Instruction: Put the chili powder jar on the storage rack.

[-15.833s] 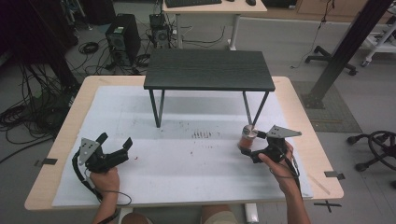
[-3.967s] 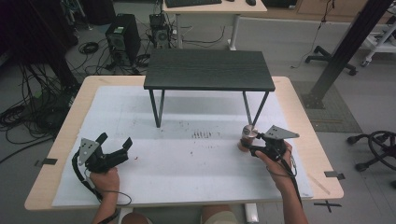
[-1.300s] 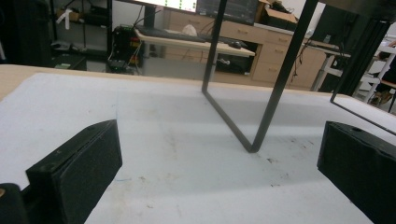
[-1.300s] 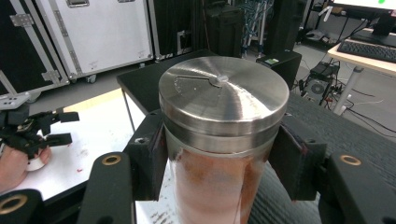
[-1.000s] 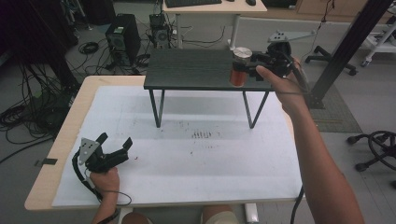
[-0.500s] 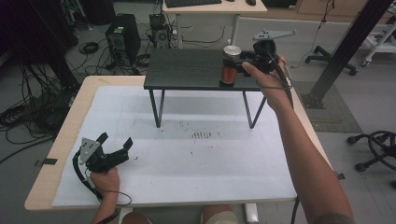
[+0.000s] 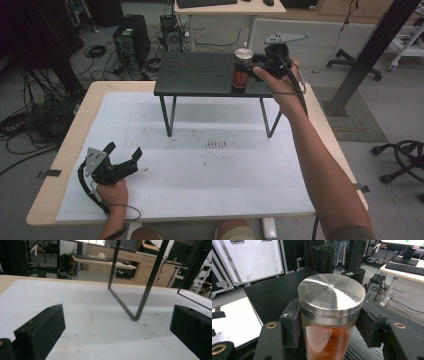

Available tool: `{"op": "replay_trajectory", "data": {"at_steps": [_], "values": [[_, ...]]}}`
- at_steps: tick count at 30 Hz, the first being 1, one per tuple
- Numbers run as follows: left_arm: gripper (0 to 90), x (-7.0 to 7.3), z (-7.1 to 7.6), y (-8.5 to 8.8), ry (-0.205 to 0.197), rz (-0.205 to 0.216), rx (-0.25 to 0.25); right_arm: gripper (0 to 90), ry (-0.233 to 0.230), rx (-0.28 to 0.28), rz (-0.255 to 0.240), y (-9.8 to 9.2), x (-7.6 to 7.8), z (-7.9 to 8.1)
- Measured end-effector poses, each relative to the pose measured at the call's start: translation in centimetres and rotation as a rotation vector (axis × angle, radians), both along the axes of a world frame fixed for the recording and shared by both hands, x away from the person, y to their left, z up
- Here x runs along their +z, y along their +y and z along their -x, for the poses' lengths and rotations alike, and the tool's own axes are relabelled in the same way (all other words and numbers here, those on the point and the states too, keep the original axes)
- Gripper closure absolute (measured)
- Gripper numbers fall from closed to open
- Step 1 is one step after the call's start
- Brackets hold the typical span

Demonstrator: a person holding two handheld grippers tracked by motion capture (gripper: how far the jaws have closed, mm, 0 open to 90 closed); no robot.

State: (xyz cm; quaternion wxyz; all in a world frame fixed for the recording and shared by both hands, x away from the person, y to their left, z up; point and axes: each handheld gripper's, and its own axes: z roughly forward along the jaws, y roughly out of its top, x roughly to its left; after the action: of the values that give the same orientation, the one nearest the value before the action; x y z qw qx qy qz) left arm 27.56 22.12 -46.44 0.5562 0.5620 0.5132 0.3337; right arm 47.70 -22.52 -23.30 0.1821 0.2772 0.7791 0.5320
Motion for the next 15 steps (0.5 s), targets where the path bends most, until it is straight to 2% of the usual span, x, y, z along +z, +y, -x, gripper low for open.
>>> {"op": "replay_trajectory", "data": {"at_steps": [15], "values": [[0.2, 0.00, 0.00, -0.01, 0.000, -0.001, 0.000, 42.7, -0.004, 0.001, -0.008, -0.04, -0.11, 0.02]]}}
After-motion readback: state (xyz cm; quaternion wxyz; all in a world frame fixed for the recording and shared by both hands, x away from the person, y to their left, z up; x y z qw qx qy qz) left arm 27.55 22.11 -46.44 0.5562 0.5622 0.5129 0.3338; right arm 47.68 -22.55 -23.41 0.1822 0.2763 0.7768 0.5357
